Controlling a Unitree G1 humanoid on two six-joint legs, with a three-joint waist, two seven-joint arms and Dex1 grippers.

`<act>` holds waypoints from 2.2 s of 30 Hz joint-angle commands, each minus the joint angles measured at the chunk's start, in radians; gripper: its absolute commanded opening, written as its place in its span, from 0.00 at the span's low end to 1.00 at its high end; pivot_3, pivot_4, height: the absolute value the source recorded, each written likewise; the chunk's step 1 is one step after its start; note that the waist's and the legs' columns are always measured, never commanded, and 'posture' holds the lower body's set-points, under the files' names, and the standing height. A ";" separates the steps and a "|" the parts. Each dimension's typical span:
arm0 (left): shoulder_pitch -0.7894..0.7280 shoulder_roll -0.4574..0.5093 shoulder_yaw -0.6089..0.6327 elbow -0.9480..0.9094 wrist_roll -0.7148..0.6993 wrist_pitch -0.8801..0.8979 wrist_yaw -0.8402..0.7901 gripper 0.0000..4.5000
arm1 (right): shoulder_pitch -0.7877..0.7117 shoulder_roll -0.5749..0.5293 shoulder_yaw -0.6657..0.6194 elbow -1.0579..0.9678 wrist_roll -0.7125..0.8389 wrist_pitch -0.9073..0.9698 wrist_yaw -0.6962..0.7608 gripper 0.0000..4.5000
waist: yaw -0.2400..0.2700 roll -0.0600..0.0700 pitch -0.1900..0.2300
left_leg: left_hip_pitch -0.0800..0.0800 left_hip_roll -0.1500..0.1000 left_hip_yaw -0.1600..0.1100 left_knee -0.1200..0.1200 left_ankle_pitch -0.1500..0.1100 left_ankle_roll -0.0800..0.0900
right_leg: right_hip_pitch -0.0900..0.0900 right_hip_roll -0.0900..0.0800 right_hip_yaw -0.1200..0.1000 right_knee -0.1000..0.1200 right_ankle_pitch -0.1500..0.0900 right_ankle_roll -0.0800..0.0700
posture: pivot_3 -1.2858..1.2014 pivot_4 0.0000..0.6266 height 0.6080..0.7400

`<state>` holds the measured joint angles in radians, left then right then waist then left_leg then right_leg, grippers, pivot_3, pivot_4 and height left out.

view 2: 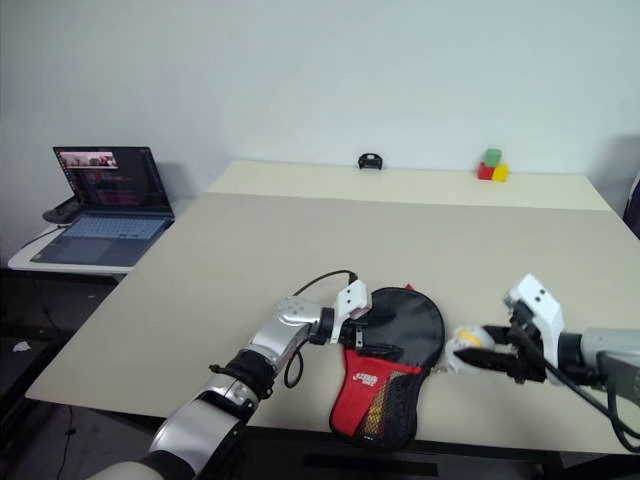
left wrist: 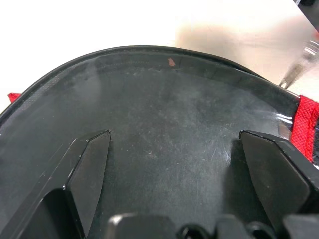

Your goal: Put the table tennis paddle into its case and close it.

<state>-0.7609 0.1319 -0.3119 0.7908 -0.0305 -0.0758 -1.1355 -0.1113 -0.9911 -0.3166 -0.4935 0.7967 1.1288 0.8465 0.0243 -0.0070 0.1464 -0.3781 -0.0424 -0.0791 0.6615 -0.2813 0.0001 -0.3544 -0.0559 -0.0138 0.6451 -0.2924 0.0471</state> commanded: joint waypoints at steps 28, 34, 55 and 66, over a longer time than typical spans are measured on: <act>0.063 0.141 0.140 -0.490 -0.193 0.326 -0.020 1.00 | -0.429 0.381 0.339 0.607 -0.345 -0.349 -0.110 0.99 | -0.026 -0.002 0.011 | -0.025 0.001 0.005 0.002 0.004 -0.007 | -0.030 0.000 0.005 0.006 0.001 -0.003 | 0.52 0.24 1.00; 0.118 0.226 0.170 -0.614 -0.218 0.378 -0.002 1.00 | -0.448 0.421 0.359 0.682 -0.389 -0.394 -0.090 0.95 | -0.027 -0.001 0.012 | -0.024 0.001 0.006 0.002 0.004 -0.007 | -0.031 0.000 0.007 0.009 0.001 -0.003 | 0.52 0.24 1.00; 0.220 0.332 0.182 -0.734 -0.248 0.420 0.054 1.00 | -0.579 0.488 0.415 0.885 -0.537 -0.494 -0.043 0.01 | -0.045 -0.001 0.012 | -0.019 0.002 0.008 0.003 0.006 -0.008 | -0.032 0.001 0.007 0.021 0.003 -0.006 | 0.52 0.24 1.00; 0.216 0.326 0.160 -0.727 -0.238 0.399 0.058 1.00 | -0.723 0.558 0.421 1.043 -0.597 -0.581 -0.023 0.01 | -0.058 -0.003 0.014 | -0.014 0.002 0.010 0.003 0.009 -0.009 | -0.034 0.001 0.009 0.032 0.003 -0.009 | 0.52 0.24 1.00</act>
<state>-0.5357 0.4561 -0.1515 0.0994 -0.2659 0.3407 -1.0802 -0.7861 -0.4421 0.1050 0.5431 0.2110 0.5863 0.8196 -0.0336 -0.0097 0.1606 -0.3917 -0.0407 -0.0691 0.6646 -0.2724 -0.0085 -0.3880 -0.0546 -0.0044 0.6776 -0.2891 0.0383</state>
